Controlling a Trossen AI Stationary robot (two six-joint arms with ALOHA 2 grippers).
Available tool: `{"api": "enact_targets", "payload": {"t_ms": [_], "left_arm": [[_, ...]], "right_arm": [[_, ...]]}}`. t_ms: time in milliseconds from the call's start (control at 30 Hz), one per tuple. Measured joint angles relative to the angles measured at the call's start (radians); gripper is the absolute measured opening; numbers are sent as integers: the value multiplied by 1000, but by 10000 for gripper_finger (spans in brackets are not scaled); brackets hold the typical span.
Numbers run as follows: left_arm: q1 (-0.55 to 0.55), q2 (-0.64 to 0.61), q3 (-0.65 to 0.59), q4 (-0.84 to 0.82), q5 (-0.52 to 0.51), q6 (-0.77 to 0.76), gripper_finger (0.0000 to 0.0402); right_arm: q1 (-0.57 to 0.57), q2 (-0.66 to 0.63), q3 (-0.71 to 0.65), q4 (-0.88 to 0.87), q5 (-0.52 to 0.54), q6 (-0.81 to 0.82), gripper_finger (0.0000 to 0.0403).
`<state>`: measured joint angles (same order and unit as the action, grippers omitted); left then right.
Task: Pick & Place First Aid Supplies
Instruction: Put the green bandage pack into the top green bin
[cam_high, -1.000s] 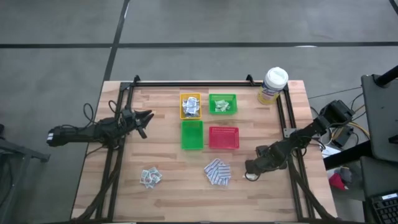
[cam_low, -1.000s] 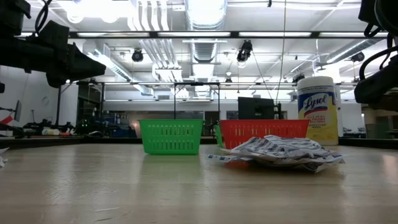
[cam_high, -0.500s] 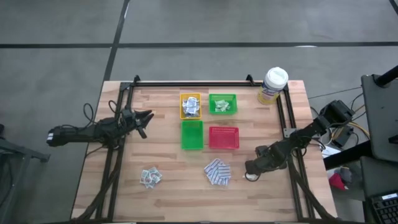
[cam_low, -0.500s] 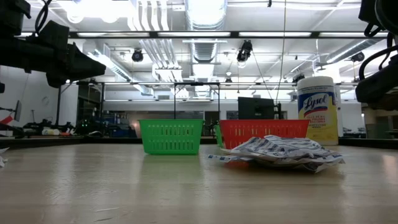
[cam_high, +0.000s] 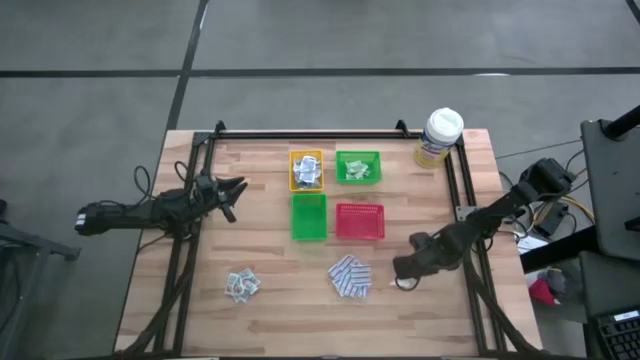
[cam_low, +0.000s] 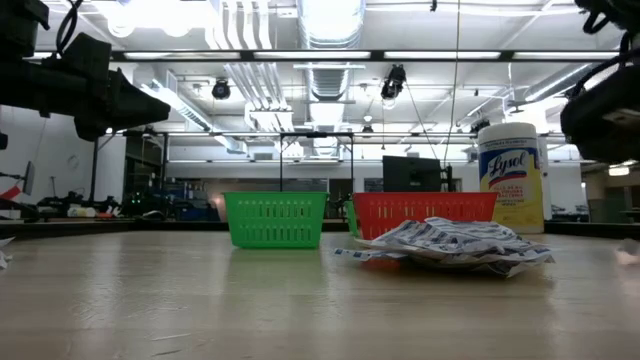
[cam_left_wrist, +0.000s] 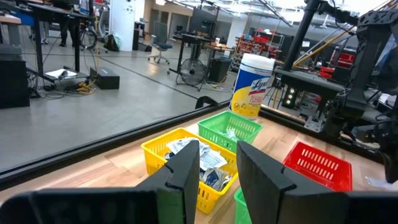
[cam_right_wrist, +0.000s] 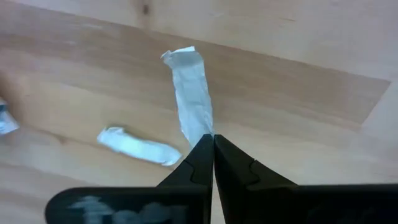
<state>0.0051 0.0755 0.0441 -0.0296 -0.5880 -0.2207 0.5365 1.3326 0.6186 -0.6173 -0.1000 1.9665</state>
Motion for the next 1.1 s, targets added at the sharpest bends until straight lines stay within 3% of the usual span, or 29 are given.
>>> {"api": "enact_targets", "payload": {"t_ms": [167,333,667,1100], "left_arm": [[0,0,0,0,0,0,108],[0,0,0,0,0,0,108],[0,0,0,2,0,0,108],[0,0,0,2,0,0,108]], "right_arm": [[0,-54,0,3,8,-38,8],[0,-121,0,40,104,-116,8],[0,-219,0,227,451,-454,8],[-1,-231,0,369,919,-834,8]]}}
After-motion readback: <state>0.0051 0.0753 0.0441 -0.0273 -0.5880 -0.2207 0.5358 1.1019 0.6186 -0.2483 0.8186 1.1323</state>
